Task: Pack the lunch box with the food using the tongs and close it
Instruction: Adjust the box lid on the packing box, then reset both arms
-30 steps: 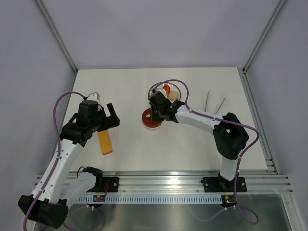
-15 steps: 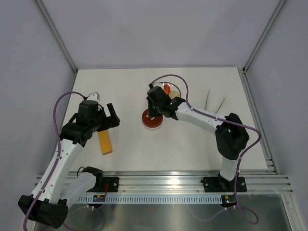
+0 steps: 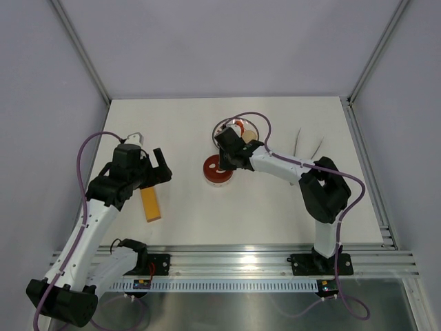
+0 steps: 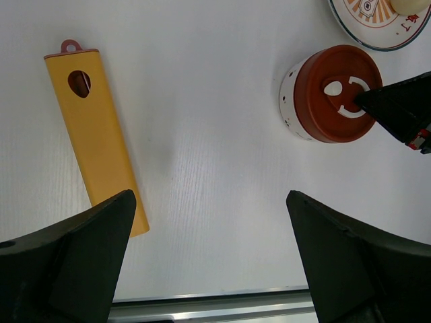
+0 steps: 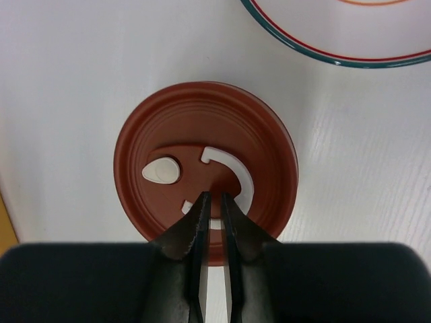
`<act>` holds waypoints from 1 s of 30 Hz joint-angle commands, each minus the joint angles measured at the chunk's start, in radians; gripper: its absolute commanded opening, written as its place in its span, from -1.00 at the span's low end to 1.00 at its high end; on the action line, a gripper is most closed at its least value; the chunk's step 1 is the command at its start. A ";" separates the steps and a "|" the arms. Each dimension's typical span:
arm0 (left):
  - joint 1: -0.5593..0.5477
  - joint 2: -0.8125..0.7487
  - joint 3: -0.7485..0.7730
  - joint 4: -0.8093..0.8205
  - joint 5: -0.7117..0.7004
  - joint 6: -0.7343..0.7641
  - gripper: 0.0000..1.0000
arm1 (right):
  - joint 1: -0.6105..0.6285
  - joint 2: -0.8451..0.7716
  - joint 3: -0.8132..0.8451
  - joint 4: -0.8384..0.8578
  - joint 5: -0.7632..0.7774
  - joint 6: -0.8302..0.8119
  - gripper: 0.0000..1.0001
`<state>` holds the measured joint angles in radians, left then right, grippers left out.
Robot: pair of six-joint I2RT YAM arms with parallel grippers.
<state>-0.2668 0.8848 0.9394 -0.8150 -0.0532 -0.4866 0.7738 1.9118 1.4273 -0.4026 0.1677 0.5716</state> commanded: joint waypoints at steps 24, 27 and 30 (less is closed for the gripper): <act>-0.002 0.022 -0.001 0.096 0.030 0.006 0.98 | -0.039 -0.646 -0.374 -0.318 0.507 0.089 0.99; 0.000 0.029 -0.005 0.105 0.036 0.008 0.98 | -0.039 -0.730 -0.452 -0.308 0.480 0.132 0.99; -0.002 0.032 -0.017 0.114 0.046 0.006 0.98 | -0.039 -0.789 -0.505 -0.314 0.483 0.177 0.99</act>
<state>-0.2668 0.9161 0.9379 -0.7563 -0.0299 -0.4866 0.7403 1.1927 0.9493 -0.7303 0.6106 0.6659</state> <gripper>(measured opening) 0.988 0.990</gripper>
